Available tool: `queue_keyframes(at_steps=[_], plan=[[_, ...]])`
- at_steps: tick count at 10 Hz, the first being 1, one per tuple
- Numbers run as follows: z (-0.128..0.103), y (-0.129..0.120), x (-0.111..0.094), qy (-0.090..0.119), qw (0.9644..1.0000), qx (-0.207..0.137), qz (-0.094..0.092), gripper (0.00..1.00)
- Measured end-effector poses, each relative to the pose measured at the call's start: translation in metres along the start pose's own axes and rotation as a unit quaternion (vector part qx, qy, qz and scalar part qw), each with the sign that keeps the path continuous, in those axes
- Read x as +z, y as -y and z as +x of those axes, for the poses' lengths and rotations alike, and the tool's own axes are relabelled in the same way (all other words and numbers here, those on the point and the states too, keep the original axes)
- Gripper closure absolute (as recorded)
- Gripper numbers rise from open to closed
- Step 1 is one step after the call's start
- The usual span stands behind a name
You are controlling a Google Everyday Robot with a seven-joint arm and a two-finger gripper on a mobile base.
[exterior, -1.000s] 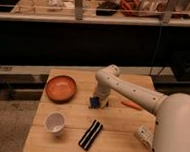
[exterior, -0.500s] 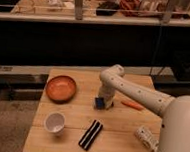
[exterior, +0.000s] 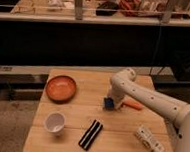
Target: Wipe the white sponge on the table
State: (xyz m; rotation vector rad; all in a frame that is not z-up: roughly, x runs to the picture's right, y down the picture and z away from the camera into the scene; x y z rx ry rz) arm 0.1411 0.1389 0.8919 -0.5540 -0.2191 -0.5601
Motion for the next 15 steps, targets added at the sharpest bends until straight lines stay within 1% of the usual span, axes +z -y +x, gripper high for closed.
queue_keyframes(at_steps=[2,4,5,7,10,11,12,15], plan=[[0.004,0.013,0.01,0.017,0.9995,-0.027,0.005,0.47],[0.003,0.031,0.016,0.027,0.9984,-0.05,0.007,0.47],[0.0,0.045,0.018,0.033,0.9972,-0.066,0.01,0.47],[-0.011,0.064,0.022,0.044,0.9947,-0.092,0.01,0.47],[-0.05,0.095,0.028,0.061,0.9875,-0.145,0.007,0.47],[-0.063,0.103,0.03,0.065,0.9846,-0.162,0.003,0.47],[-0.08,0.112,0.031,0.071,0.9801,-0.185,-0.002,0.47],[-0.079,0.11,0.031,0.073,0.9805,-0.183,-0.002,0.47]])
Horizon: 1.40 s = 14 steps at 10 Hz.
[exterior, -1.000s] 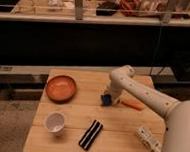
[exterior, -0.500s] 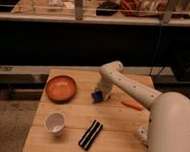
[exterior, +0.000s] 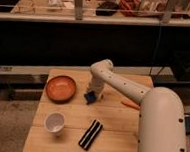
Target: Wipe the white sponge on the table
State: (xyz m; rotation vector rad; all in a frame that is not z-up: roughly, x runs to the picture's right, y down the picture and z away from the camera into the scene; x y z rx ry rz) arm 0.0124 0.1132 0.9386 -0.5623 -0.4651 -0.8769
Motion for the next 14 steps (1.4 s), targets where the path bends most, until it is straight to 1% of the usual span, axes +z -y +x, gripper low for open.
queue_keyframes(at_steps=[4,5,6,7,8,9,10,12,13,14], plan=[[-0.003,-0.003,-0.001,-0.004,1.0,-0.002,-0.004,0.47],[-0.011,-0.007,-0.004,-0.006,0.9999,-0.002,-0.011,0.47],[-0.023,-0.016,-0.009,-0.011,0.9996,0.0,-0.025,0.47],[-0.041,-0.03,-0.014,-0.017,0.9989,0.005,-0.043,0.47],[-0.057,-0.042,-0.02,-0.023,0.998,0.009,-0.057,0.47],[-0.071,-0.054,-0.025,-0.029,0.9969,0.014,-0.071,0.47],[-0.09,-0.071,-0.031,-0.038,0.995,0.021,-0.09,0.47],[-0.103,-0.09,-0.034,-0.048,0.9927,0.035,-0.105,0.47],[-0.104,-0.108,-0.036,-0.051,0.9925,0.05,-0.099,0.47],[-0.101,-0.12,-0.037,-0.054,0.9926,0.06,-0.091,0.47]])
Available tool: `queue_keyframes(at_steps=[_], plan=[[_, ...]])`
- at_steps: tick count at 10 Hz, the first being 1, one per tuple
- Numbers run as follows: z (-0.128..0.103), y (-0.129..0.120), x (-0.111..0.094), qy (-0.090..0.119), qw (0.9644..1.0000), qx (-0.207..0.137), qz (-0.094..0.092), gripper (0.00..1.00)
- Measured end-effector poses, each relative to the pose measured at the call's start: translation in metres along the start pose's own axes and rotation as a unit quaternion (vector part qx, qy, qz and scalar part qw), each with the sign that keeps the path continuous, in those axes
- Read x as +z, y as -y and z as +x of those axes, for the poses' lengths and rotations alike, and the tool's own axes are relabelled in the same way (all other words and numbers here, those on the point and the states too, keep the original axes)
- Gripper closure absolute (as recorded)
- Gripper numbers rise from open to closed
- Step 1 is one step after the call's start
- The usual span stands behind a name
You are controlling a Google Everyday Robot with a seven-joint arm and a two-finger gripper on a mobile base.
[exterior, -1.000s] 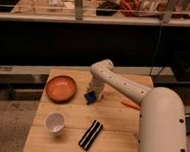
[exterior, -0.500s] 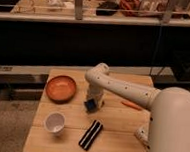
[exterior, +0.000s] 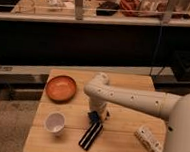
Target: Wipe the white sponge on the table
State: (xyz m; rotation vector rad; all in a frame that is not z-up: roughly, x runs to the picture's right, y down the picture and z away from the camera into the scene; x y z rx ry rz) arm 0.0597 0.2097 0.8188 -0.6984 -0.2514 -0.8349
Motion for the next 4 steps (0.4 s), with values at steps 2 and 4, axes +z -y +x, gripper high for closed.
queue_keyframes(at_steps=[2,4], plan=[[0.016,-0.026,0.001,-0.005,0.9992,0.029,0.025,0.47],[0.034,-0.039,-0.005,-0.017,0.9972,0.05,0.052,0.47]])
